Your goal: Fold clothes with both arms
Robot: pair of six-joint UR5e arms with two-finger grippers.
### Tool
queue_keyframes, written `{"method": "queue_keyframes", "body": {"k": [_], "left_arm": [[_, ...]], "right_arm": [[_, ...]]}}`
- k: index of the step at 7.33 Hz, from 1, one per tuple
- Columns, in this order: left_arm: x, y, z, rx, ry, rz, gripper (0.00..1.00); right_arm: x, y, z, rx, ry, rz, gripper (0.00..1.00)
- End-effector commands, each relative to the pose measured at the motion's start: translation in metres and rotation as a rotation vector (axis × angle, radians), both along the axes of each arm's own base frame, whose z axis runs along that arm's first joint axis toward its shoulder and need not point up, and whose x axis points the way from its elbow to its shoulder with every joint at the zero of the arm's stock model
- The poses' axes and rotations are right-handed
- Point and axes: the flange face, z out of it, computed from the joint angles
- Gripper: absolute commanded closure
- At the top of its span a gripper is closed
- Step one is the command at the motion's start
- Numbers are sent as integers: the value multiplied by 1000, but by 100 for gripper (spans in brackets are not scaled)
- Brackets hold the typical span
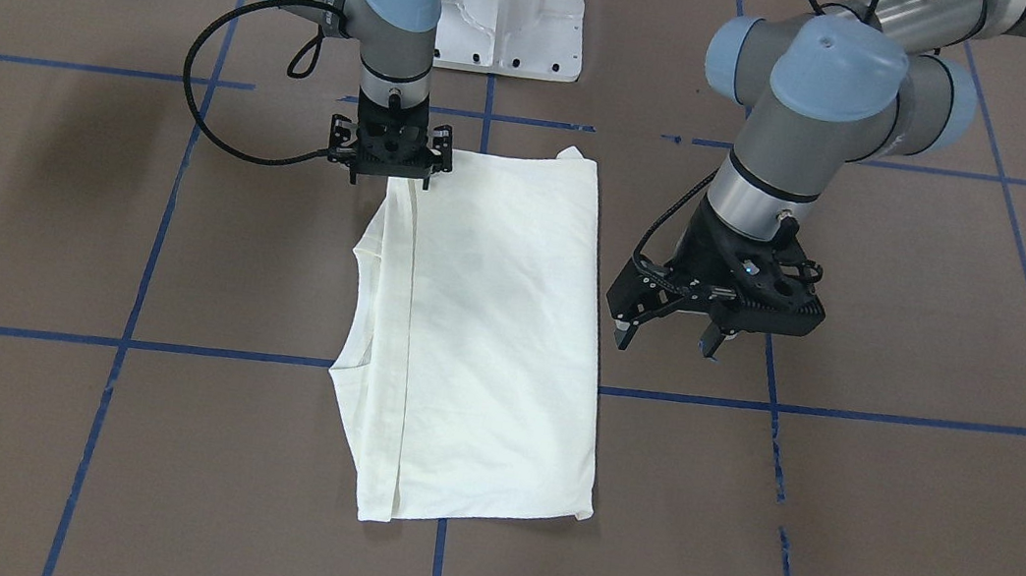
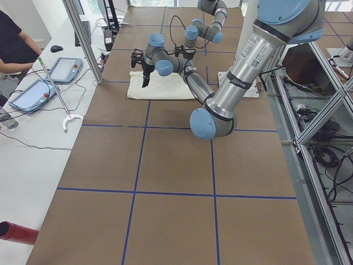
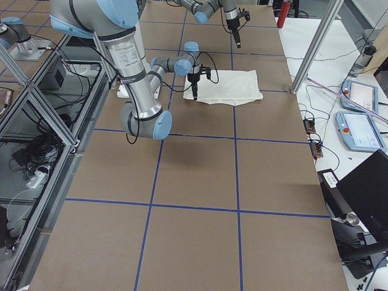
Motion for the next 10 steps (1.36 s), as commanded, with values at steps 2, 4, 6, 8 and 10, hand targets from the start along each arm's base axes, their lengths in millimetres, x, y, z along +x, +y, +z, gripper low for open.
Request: {"method": "queue_keyframes", "body": {"k": [2,4,6,8,10], "left_arm": [[1,1,3,-1,1,4,0],[2,3,4,0,3,6,0],[3,4,3,-2,7,5,0],[4,4,5,-5,7,5,0],[9,7,5,-7,8,11,0]], "right_arm": [[-7,4,13,-33,42,-67,0],[-14,6,16,-40,52,-75,0],[-12,5,28,-48,70,-75,0],[-1,-7,31,-43,106,-84,0],[10,-15,42,-52,140,-79,0]]}}
